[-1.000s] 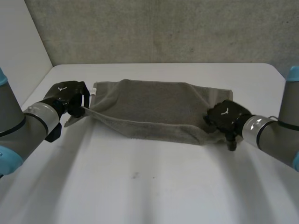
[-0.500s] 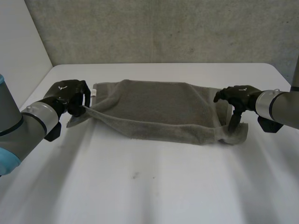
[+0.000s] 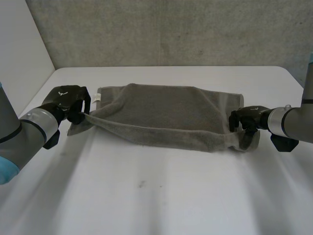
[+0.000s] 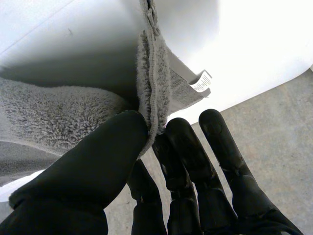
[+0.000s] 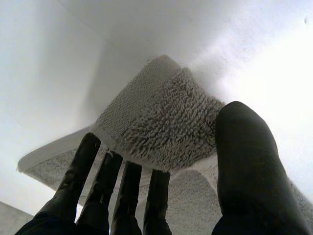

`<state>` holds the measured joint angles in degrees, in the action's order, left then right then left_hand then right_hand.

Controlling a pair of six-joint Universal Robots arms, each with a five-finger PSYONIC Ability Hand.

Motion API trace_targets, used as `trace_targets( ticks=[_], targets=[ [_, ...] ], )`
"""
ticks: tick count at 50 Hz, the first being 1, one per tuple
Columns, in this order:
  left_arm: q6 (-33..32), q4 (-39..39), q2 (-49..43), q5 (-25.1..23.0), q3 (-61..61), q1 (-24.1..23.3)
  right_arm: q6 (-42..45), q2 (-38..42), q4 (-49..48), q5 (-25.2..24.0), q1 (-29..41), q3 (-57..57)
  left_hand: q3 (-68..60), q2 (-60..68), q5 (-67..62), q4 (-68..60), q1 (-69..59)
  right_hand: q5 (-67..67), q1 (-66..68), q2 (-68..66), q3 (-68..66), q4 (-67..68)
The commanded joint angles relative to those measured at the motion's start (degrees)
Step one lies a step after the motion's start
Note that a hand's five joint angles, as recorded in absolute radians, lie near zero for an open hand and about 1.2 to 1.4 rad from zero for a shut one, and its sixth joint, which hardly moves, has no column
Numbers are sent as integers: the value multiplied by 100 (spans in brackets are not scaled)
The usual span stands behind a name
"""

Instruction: Fold the towel.

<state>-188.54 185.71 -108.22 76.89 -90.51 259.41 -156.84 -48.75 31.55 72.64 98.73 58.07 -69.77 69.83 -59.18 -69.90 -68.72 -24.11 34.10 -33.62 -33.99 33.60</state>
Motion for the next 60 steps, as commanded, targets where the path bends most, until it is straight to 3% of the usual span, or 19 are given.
trace_targets(
  ticks=[1,4,6,15,19,25,26,28,34,39,46,51,56,60],
  targets=[
    [2,9,-15,-8,-28,4,22,102,9,22,-39,3,-1023,1017,-1082,-1010,-1128,-1193,1193,-1241,-1204,1243],
    [-33,9,-15,-8,-28,4,22,102,18,22,-39,3,-1023,1017,-1082,-1010,-1128,-2240,2241,-2289,-2252,2291],
    [-217,44,-15,-8,-98,4,-13,32,27,31,-56,3,-1023,1017,-1082,-1010,-1128,-4577,4578,-4626,-4589,4628],
    [-1369,97,46,-8,-494,4,286,-873,-281,-224,-144,601,-1023,1017,-1082,-1010,-1128,-4589,4590,-4638,-4601,4640],
    [-1983,97,134,-16,-836,-22,1546,-1714,-728,-426,-144,1783,-1023,1017,-1082,-1010,-1128,-4589,4590,-4638,-4601,4640],
    [-2397,18,704,-8,-1328,74,3551,-2533,-1027,-225,-188,3243,-1023,1017,-1082,-1010,-1128,-4589,4590,-4638,-4601,4640],
    [-2398,18,705,-8,-1329,75,3555,-2535,-1028,-224,-188,3246,-1023,1017,-1082,-1010,-1128,-4589,4590,-4638,-4601,4640],
    [-2494,-113,1125,-25,-1609,215,4229,-2867,-1010,-67,-485,3675,-1023,1017,-1082,-1010,-1128,-4589,4590,-4638,-4601,4640],
    [-2635,-615,1857,-166,-1988,312,4742,-3510,-975,-49,-856,3993,-1023,1017,-1082,-1010,-1128,-4589,4590,-4638,-4601,4640],
    [-3345,-1054,2480,-289,-2339,514,4830,-4335,-1010,-293,-1382,4072,-1023,1017,-1082,-1010,-1128,-4589,4590,-4638,-4601,4640],
    [-3891,-1028,2411,-306,-2288,497,4707,-4389,-1028,-883,-1401,4125,-1023,1017,-1082,-1010,-1128,-4589,4590,-4638,-4601,4640],
    [-3760,-747,1523,-289,-1707,198,4276,-3739,-1362,-927,-1374,4046,-1023,1017,-1082,-1010,-1128,-4589,4590,-4638,-4601,4640],
    [-3540,-615,547,-236,-819,-242,3722,-2965,-1757,-664,-1049,3571,-1023,1017,-1082,-1010,-1128,-4589,4590,-4638,-4601,4640],
    [-3330,-615,-539,-157,224,-338,3415,-2072,-1845,-25,-664,2880,-1023,1017,-1082,-1010,-1128,-4589,4590,-4638,-4601,4640]
  ],
)
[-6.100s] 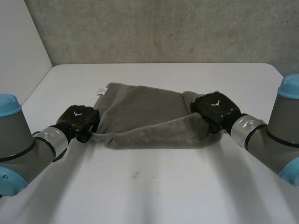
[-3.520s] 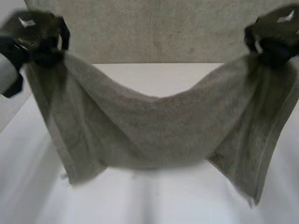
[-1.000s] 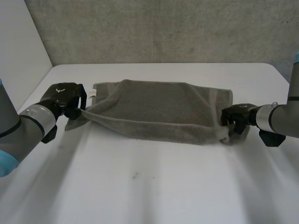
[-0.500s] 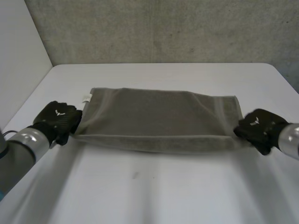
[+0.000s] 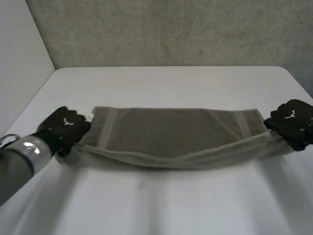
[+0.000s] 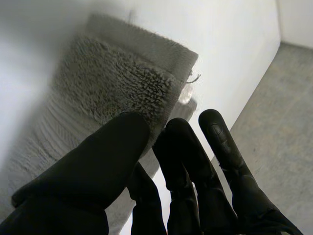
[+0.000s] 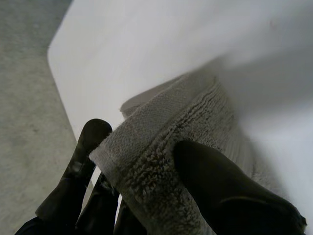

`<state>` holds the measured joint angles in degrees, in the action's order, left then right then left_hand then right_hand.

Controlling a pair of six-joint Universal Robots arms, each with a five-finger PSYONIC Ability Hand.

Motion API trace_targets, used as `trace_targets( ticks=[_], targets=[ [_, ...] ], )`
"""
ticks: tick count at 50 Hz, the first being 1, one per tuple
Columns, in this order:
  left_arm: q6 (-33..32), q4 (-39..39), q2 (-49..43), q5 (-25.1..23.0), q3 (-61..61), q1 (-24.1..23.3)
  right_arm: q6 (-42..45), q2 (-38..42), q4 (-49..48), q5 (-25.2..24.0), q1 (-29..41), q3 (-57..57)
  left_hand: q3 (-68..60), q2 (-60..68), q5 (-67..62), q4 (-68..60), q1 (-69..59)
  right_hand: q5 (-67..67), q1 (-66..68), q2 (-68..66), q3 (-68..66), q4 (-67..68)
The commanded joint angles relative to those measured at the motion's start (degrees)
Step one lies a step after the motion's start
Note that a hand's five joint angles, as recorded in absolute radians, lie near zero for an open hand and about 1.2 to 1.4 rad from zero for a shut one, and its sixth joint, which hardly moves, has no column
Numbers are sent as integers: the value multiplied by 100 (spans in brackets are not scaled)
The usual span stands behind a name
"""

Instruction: Fold the towel.

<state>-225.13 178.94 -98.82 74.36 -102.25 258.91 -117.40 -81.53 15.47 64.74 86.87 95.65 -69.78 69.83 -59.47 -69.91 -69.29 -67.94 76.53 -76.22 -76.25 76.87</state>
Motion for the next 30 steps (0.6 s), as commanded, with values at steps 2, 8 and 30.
trace_targets(
  ticks=[2,8,30],
  targets=[
    [391,62,-1825,176,1796,-306,-599,1473,-255,970,612,-1127,-1022,1017,-1053,-1009,-1071,-206,347,-378,-375,313],
    [558,62,-3035,527,3270,-473,-1318,2403,-579,1190,831,-2092,-1022,1017,-1053,-1009,-1071,-206,347,-378,-375,313],
    [593,9,-5270,1133,6419,-658,-2111,4250,-1583,2069,1315,-4176,-1022,1017,-1053,-1009,-1071,-206,347,-378,-375,313]
  ],
)
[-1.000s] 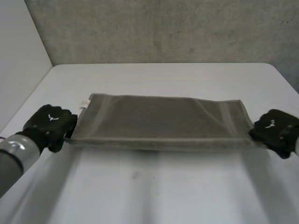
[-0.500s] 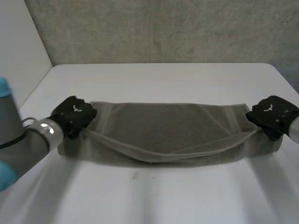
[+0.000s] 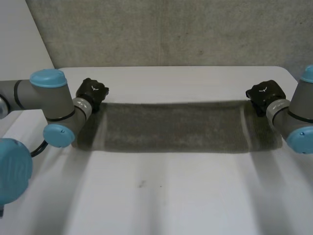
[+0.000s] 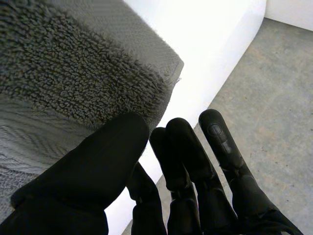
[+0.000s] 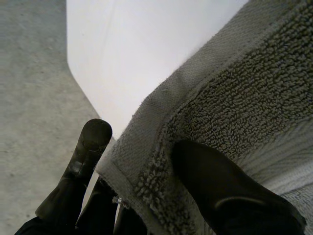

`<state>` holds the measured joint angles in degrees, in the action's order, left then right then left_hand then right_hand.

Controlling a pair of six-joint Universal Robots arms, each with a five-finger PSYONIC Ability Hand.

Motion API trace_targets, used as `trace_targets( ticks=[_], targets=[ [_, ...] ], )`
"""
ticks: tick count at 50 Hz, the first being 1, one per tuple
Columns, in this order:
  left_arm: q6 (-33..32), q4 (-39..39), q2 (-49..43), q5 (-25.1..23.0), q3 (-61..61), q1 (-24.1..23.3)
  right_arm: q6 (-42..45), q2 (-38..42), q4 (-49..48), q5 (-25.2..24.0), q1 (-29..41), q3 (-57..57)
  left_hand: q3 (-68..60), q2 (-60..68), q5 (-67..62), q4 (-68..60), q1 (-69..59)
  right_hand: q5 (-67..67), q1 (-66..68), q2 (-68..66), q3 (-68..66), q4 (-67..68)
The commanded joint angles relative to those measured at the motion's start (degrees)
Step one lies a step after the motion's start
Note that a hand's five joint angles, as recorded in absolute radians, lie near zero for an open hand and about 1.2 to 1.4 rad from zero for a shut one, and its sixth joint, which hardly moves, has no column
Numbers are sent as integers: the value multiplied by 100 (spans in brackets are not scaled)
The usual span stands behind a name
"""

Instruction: Fold the towel.

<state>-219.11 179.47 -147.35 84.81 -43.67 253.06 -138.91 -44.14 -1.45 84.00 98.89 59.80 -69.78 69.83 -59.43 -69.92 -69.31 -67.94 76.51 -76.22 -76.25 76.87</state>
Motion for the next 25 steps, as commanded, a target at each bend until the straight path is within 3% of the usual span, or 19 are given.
trace_targets(
  ticks=[1,6,7,8,9,10,12,14,15,20,25],
  targets=[
    [-9,-44,-470,97,613,-81,48,599,179,143,130,-688,-1022,1017,-1057,-1008,-1069,-206,349,-378,-375,313],
    [-9,-35,-593,141,771,-82,48,836,347,152,131,-995,-1022,1017,-1057,-1008,-1069,-62,205,-234,-231,169],
    [-18,-44,-646,141,824,-90,40,889,364,178,139,-1092,-1022,1017,-1057,-1008,-1069,4686,-4543,4513,4517,-4578],
    [-18,-44,-646,141,825,-90,40,890,365,178,139,-1093,-1022,1017,-1057,-1008,-1069,4733,-4590,4561,4564,-4626],
    [-44,-44,-672,159,860,-90,48,916,365,239,139,-1154,-1022,1017,-1057,-1008,-1069,6794,-6651,6622,6625,-6687],
    [-44,-44,-673,159,860,-90,48,916,365,239,139,-1154,-1022,1017,-1057,-1008,-1069,6794,-6651,6622,6625,-6687],
    [-53,-53,-647,325,816,-230,13,872,347,327,148,-1251,5978,-5983,5943,5992,5931,6794,-6651,6622,6625,-6687],
    [-53,-53,-611,395,825,-335,-4,794,347,345,157,-1295,5511,-5516,5476,5525,5464,6794,-6651,6622,6625,-6687],
    [-44,-53,-542,448,807,-397,-22,680,338,345,166,-1304,5978,-5983,5943,5992,5931,6794,-6651,6622,6625,-6687],
    [61,-140,-95,519,554,-433,-275,110,233,319,157,-1173,5978,-5983,5943,5992,5931,6794,-6651,6622,6625,-6687],
    [553,-202,672,519,-195,-433,-778,-587,154,231,96,-618,5978,-5983,5943,5992,5931,6794,-6651,6622,6625,-6687]
  ],
)
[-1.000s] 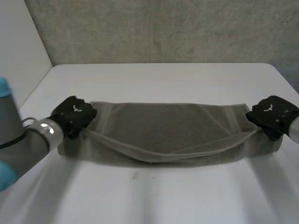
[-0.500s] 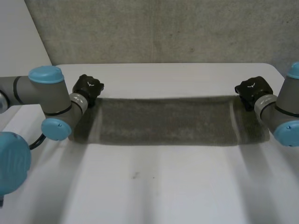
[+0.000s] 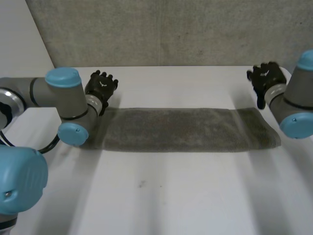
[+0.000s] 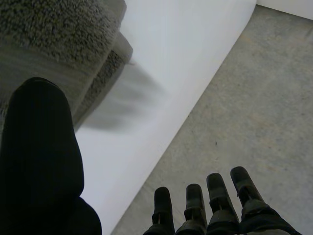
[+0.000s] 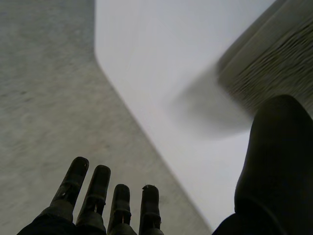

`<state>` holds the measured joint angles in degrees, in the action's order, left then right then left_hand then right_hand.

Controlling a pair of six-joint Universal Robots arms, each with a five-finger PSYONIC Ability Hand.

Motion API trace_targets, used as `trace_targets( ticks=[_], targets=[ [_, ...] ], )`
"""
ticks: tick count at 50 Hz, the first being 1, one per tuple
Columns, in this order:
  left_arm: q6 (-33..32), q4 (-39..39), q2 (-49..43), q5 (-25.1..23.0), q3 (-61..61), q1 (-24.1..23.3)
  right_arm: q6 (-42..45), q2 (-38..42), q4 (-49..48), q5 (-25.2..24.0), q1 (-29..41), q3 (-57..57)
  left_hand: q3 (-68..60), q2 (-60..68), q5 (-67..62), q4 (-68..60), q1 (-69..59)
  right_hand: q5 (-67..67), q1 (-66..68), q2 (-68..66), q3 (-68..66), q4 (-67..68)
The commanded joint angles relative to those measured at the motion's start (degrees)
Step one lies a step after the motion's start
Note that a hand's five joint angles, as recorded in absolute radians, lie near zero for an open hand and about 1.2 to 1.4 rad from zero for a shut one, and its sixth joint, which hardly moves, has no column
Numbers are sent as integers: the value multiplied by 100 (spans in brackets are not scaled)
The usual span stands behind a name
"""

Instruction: Fold the towel.

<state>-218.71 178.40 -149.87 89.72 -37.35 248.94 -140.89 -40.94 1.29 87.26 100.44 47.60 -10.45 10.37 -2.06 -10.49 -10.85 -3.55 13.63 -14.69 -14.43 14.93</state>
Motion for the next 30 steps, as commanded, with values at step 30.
trace_targets(
  ticks=[30],
  targets=[
    [1621,2269,3667,-60,-5485,-29,-123,-1611,-1351,-1018,-596,4407,24,-15,185,27,63,-1588,1580,-1474,-1499,1450]
  ],
)
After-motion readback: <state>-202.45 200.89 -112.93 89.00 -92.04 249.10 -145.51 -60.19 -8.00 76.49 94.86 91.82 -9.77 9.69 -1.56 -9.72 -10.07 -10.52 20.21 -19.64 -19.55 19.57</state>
